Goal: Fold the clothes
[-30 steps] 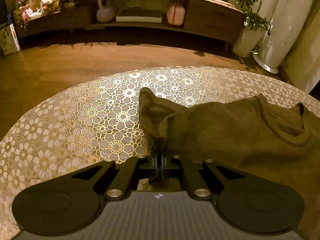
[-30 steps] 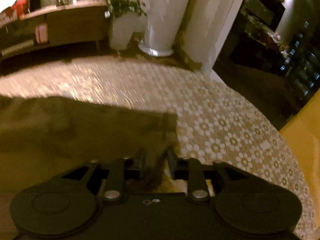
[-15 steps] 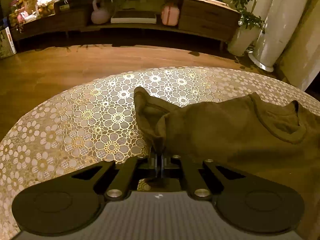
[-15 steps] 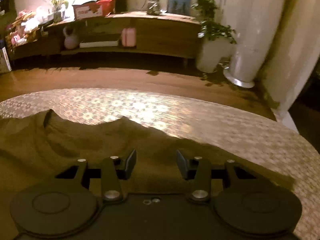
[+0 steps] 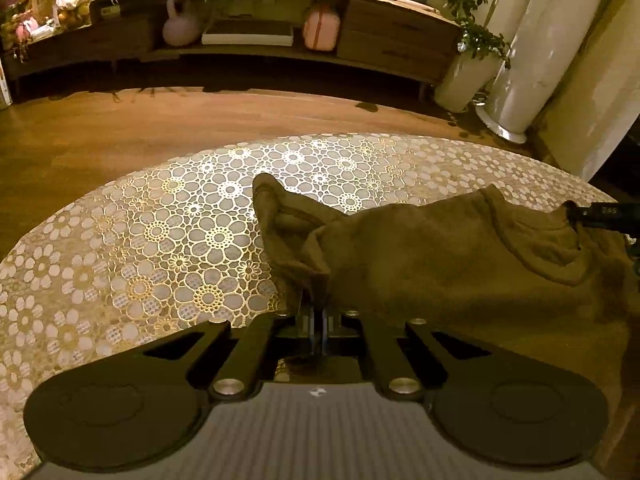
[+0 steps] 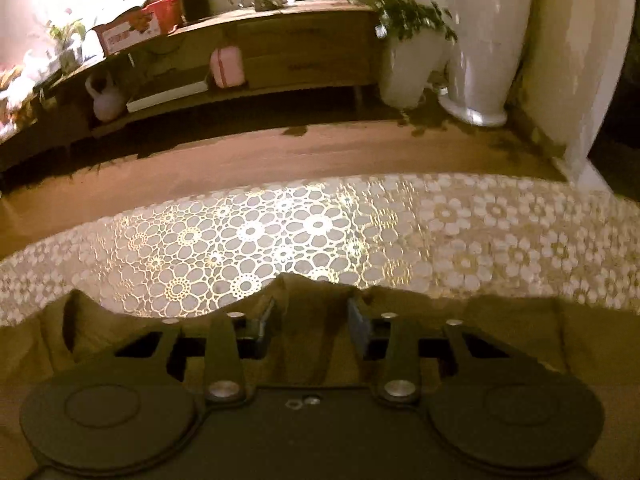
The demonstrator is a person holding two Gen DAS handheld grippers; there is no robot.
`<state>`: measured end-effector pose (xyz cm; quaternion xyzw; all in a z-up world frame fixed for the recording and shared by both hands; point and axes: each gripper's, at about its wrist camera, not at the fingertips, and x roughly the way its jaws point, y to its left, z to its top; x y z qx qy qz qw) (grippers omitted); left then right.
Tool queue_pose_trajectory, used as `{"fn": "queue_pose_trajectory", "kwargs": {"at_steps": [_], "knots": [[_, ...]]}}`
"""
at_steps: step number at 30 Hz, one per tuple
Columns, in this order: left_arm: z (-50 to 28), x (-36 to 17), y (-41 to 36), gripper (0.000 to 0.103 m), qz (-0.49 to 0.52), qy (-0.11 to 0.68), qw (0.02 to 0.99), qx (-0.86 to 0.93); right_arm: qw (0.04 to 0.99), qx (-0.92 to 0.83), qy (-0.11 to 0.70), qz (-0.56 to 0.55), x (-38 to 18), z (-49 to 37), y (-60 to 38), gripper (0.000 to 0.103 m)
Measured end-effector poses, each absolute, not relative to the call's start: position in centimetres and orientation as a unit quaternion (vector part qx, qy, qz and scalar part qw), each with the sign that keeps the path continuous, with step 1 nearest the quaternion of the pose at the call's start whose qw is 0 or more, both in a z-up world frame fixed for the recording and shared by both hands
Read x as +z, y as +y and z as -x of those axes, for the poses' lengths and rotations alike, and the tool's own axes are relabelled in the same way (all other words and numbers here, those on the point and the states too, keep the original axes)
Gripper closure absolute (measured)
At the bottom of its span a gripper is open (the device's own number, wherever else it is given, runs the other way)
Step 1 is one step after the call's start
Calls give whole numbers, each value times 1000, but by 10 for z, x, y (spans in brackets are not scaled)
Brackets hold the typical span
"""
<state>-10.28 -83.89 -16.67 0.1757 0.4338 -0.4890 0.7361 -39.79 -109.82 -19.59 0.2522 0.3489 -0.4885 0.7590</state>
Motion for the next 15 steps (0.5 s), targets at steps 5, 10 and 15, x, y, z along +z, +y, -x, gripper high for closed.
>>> {"fn": "queue_pose_trajectory", "kwargs": {"at_steps": [5,10,15], "knots": [[102,-168,-838,101,-168,433,735,-493,753,-505,357,-226,-197,395,-1092,0],[100,-157,-843,101,-152,420,739,-505,759,-514,340,-210,-181,404,-1091,0],[101,-141,-875,101,-137,409,735,-523,736,-569,305,-204,-154,429,-1112,0]]}}
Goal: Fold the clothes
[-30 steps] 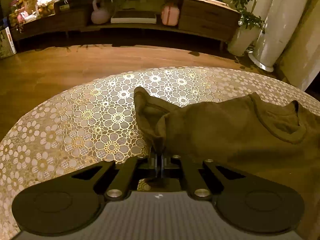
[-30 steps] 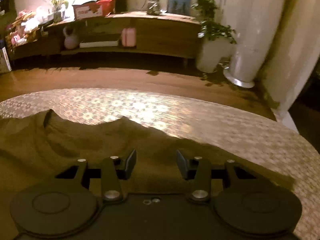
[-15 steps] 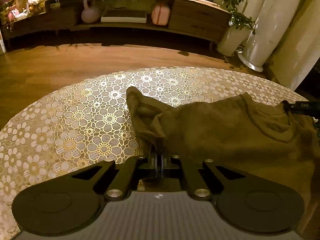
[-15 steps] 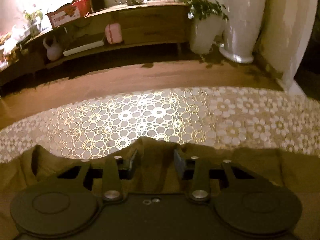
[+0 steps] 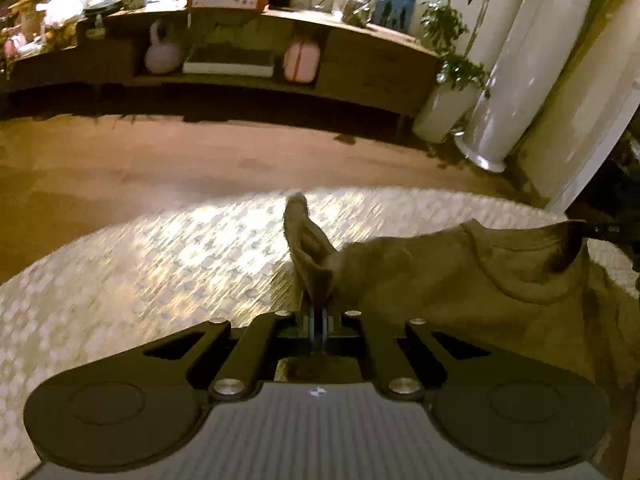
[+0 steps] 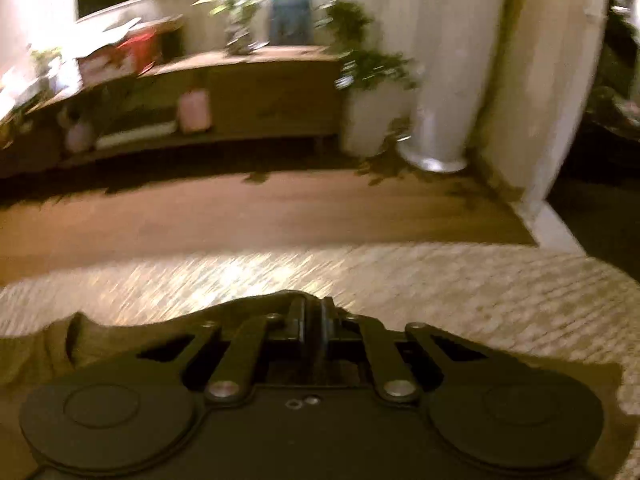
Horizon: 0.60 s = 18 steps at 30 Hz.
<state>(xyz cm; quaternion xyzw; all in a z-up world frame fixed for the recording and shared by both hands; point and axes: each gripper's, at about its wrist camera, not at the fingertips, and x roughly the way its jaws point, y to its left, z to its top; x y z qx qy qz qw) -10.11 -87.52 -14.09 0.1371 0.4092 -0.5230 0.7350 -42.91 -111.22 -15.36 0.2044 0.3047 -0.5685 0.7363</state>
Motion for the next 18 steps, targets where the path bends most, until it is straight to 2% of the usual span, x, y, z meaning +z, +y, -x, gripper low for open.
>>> {"fn": "queue_pose_trajectory", "kwargs": {"at_steps": [5,6,7,9,11,12,18], "knots": [[110,-142,-903,99,-129,419,713,-547,695,-604,319,-225,-175,451,-1128,0],[112,-143,-903,98,-133,416,712,-549,694,-597,324,-239,-182,454,-1129,0],[113,-144,-903,92,-139,414,710,-552,696,-586,332,-249,-188,455,-1129,0],[115,-146,-899,72,-153,412,703,-559,703,-572,344,-247,-194,452,-1123,0],[113,-141,-889,28,-145,397,713,-559,711,-561,351,-237,-191,447,-1114,0],[112,-139,-884,22,-142,390,718,-559,716,-556,353,-233,-187,444,-1109,0],[96,-125,-841,20,-96,418,700,-570,779,-476,359,-192,-152,420,-1060,0]]}}
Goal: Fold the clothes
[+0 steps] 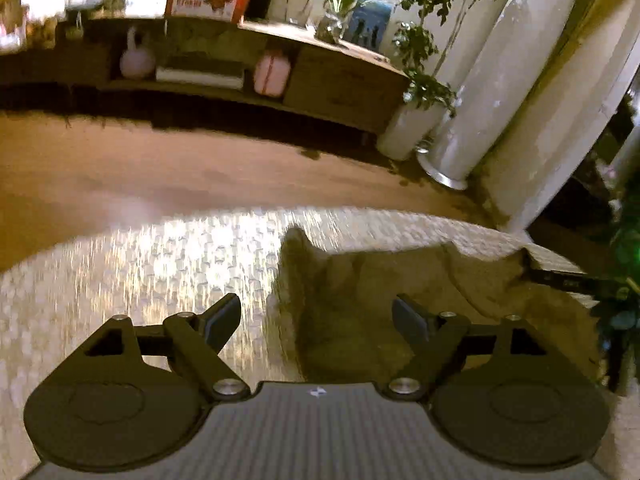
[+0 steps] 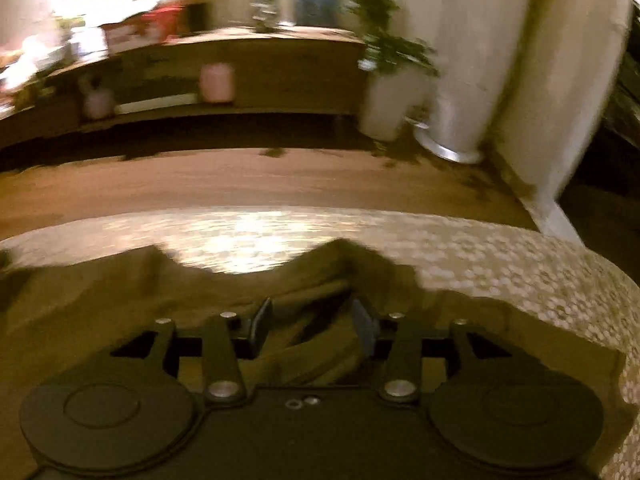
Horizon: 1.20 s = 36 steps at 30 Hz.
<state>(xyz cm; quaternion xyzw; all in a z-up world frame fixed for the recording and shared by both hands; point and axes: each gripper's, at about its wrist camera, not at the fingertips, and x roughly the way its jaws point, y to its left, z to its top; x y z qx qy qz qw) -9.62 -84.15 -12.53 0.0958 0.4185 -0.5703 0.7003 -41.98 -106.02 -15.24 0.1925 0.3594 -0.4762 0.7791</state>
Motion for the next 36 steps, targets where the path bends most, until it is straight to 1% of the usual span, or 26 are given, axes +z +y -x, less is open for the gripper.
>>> {"fn": "queue_pose_trajectory", "kwargs": {"at_steps": [3,7,11,15,21,23,31,36], "knots": [[105,-130,-816,20,-121,438,677,-579,813,-404,382,-176,-145,402,-1022,0],[133,-136,-778,20,-137,466,623,-614,838,-317,416,-153,-143,371,-968,0],[166,-141,-739,20,-131,489,561,-655,849,-265,440,-120,-142,345,-917,0],[199,-150,-710,20,-142,508,504,-684,853,-246,451,-89,-138,322,-889,0],[232,-183,-679,20,-150,538,471,-683,857,-239,455,-42,-135,262,-878,0],[235,-184,-678,18,-148,537,473,-683,857,-244,453,-35,-140,236,-882,0],[243,-184,-678,18,-156,543,477,-673,851,-288,432,-82,-159,166,-917,0],[252,-181,-676,18,-182,527,481,-677,834,-319,438,-104,-176,151,-931,0]]}}
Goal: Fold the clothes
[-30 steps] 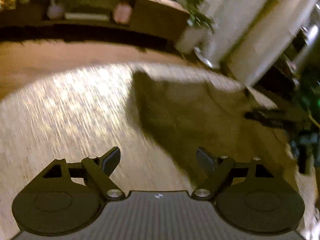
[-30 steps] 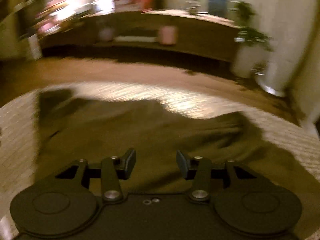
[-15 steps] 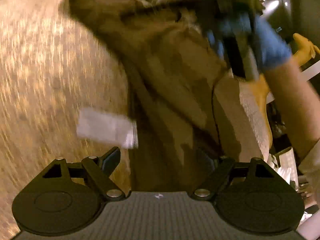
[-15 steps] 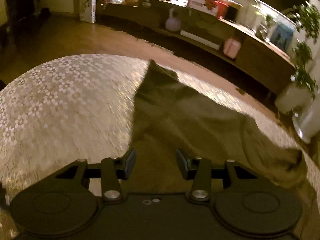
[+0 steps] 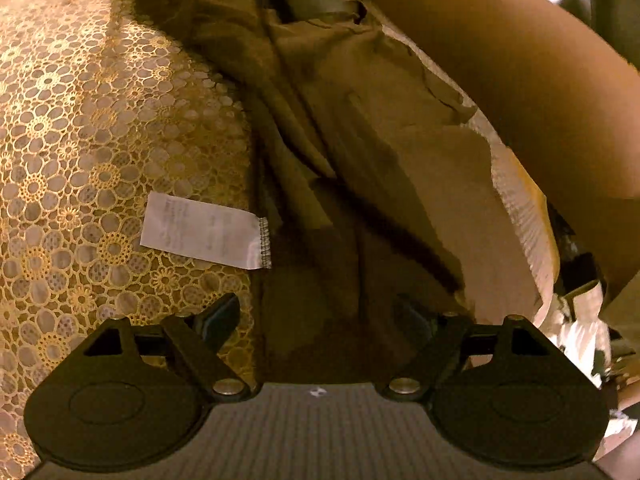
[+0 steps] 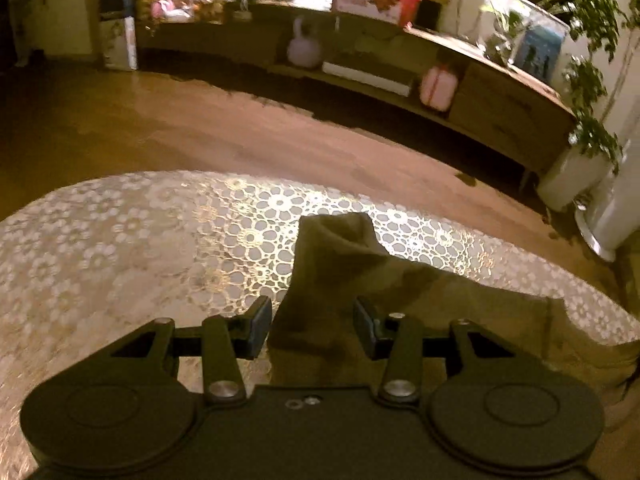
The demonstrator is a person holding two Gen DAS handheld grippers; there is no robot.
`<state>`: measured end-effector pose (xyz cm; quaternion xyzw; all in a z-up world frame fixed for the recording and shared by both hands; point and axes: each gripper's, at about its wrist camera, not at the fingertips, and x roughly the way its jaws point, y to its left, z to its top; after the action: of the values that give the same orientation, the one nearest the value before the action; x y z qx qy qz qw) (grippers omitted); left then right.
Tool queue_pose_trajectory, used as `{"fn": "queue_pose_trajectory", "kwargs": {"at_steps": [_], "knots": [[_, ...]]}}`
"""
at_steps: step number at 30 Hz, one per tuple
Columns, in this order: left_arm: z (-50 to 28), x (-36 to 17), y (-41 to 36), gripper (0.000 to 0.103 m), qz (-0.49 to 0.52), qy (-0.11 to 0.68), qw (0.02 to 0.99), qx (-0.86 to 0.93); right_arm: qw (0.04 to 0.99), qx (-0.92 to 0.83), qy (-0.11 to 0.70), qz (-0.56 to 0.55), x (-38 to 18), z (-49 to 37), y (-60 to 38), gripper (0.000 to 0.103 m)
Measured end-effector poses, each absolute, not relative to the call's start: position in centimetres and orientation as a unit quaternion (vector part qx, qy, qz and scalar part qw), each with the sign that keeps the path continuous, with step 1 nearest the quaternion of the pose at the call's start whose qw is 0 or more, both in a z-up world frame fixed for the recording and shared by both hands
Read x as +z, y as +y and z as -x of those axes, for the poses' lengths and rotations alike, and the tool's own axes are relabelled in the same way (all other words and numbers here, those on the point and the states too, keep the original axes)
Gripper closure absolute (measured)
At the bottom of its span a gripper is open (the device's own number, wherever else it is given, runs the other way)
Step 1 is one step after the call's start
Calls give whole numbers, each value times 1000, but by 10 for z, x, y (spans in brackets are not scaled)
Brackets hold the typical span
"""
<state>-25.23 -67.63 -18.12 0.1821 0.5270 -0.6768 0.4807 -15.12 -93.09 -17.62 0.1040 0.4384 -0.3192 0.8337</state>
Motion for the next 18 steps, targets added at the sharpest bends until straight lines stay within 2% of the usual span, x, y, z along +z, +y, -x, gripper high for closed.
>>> {"fn": "queue_pose_trajectory", "kwargs": {"at_steps": [6,13,18], "knots": [[253,-182,-672,18,-191,516,482,-682,834,-337,410,-149,-168,173,-945,0],[250,-179,-672,18,-193,515,482,-683,829,-376,361,-202,-137,262,-981,0],[251,-177,-670,18,-196,513,484,-681,795,-424,359,-244,-156,326,-1007,0]]}}
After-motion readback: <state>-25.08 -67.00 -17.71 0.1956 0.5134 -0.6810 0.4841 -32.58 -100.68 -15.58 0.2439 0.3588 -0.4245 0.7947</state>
